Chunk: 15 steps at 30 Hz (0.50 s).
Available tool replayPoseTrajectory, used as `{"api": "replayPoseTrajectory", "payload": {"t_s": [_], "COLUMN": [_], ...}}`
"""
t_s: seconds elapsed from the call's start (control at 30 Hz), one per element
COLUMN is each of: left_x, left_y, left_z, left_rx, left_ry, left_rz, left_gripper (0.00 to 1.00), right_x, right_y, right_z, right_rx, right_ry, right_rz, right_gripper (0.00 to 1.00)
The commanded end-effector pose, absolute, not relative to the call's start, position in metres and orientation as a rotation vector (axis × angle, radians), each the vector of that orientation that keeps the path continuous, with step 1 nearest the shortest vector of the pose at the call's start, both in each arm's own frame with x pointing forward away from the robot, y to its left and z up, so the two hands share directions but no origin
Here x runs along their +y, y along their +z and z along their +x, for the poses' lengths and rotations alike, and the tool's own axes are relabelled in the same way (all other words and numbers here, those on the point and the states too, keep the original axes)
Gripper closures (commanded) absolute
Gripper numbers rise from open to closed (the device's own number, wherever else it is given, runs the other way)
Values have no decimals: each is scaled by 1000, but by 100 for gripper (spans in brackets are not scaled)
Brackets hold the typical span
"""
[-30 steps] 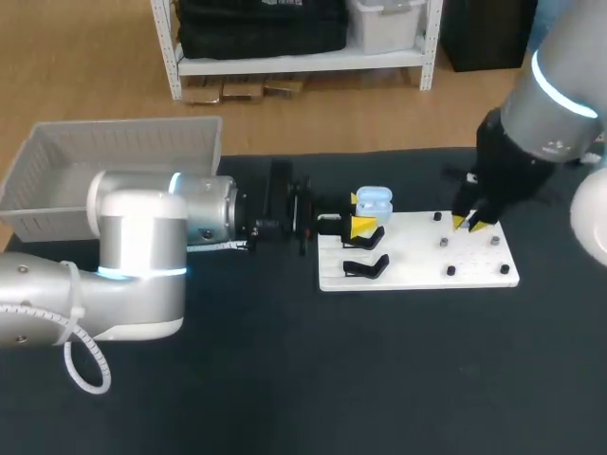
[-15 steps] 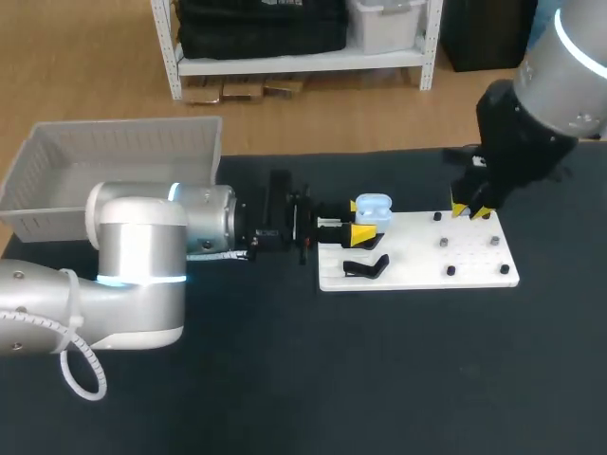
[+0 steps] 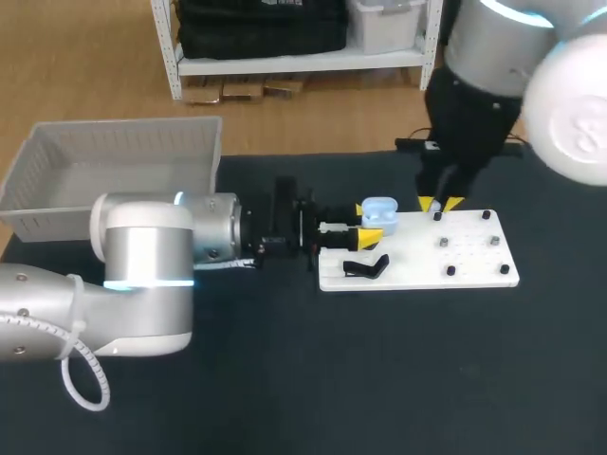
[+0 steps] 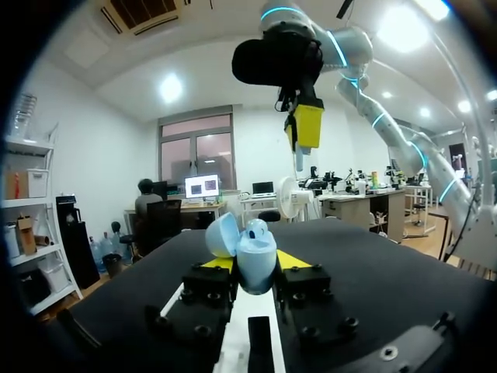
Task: Pick up each earbud case from the left stands, insert the matching earbuds, close the lid, and place the case in the box.
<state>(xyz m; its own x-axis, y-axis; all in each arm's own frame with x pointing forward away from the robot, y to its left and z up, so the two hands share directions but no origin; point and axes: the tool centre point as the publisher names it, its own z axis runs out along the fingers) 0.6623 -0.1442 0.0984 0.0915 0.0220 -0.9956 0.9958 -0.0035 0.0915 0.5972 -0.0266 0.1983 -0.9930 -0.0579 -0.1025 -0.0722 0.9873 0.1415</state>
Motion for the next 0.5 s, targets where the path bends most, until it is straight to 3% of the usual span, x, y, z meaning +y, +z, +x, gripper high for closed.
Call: {"api": "replayPoseTrajectory", "payload": {"t_s": [0.03,0.5], "left_x": [-146,-146], "left_y": [97,97], "left_z": [661,661], "left_rx": [1157,1157], "left_ry": [-1123,-1123], "left_rz": [1260,1260], "left_gripper": [100,100], "right_x": [-17,-17], "right_y": [198,198], "right_z": [599,599], "right_rx": [3086,3072], "right_ry": [205,222], "right_rz": [-127,-129], "right_gripper": [100,100]}}
